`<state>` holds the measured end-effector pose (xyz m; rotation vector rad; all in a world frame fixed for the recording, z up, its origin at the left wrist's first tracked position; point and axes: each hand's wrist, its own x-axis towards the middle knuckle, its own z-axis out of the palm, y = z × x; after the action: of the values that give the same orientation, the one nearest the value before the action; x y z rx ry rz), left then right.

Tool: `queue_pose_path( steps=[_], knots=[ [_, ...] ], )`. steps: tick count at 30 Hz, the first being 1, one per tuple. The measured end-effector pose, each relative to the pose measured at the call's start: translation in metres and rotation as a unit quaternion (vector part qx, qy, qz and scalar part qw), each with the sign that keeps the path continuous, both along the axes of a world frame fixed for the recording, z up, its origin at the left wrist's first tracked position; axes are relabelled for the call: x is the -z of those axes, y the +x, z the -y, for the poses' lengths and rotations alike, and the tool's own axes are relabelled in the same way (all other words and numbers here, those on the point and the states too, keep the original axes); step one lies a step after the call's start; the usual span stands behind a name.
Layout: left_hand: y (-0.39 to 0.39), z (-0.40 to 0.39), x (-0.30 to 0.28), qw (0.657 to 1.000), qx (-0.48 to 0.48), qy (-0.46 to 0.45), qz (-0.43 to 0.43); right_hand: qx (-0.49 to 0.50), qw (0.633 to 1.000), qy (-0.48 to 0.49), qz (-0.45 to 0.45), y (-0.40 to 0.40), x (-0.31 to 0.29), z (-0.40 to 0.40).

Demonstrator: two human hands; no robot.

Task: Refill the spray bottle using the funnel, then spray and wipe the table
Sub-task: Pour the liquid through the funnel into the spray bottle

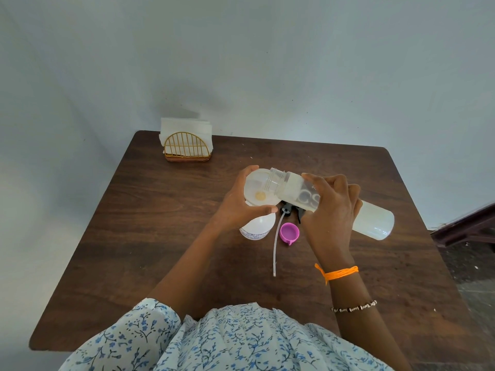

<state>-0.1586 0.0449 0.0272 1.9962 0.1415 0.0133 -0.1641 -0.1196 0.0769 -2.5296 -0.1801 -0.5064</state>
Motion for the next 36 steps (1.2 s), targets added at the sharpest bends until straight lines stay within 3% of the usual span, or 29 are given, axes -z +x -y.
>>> queue_pose_path(
  steps=[12, 21, 36],
  knots=[
    [0.001, -0.003, 0.003, 1.0, 0.004, -0.019, -0.003, -0.004, 0.998, 0.051, -0.019, 0.002, 0.001, 0.002],
    [0.0, -0.003, -0.001, 1.0, 0.001, -0.029, -0.006, -0.066, 0.958, 0.23, -0.156, 0.007, -0.012, 0.006],
    [-0.003, -0.005, -0.015, 0.998, 0.011, -0.047, -0.03, -0.132, 0.944, 0.29, -0.08, 0.053, -0.071, 0.003]
  ],
)
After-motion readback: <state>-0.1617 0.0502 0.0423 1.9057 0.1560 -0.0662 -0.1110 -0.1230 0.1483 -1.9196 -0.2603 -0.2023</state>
